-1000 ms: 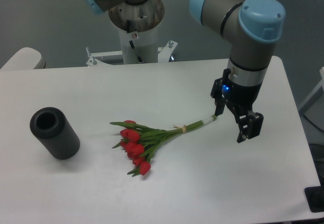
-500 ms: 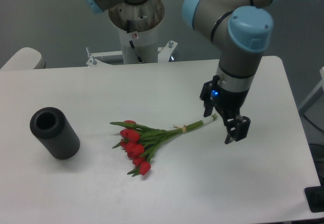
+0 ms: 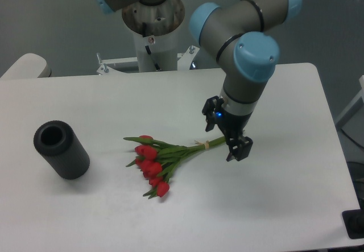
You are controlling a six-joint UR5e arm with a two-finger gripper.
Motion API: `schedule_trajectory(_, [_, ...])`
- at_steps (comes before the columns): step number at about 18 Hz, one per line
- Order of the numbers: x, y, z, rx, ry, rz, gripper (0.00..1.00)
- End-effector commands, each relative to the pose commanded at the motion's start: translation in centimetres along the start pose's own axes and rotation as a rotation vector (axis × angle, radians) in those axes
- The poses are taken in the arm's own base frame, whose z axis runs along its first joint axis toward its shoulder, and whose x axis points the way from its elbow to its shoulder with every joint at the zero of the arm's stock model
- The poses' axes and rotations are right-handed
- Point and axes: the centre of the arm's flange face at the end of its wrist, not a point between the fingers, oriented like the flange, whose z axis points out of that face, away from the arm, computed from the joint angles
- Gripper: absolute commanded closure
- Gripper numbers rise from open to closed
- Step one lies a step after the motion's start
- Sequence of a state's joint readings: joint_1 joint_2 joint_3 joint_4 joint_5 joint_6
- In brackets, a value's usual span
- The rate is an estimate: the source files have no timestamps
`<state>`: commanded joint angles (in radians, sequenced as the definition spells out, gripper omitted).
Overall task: Pick up the flowers from the table
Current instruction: 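Move the open gripper over the red tulip bouquet's tied stems, then lower the gripper onto the stems near the blooms and close it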
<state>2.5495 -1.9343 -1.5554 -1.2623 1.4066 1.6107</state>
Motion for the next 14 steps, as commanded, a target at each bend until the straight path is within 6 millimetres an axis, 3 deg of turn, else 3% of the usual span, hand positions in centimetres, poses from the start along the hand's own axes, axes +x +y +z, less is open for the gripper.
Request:
schedule_trajectory(3, [1.5, -1.3, 3.8, -0.003, 0.066, 0.016, 0.0])
schedule_trajectory(8, [3.4, -2.9, 7.8, 0.002, 0.137, -0.038, 0.0])
schedule_trajectory(14, [4.7, -4.3, 11.3, -0.004, 0.078, -0.067, 0.0])
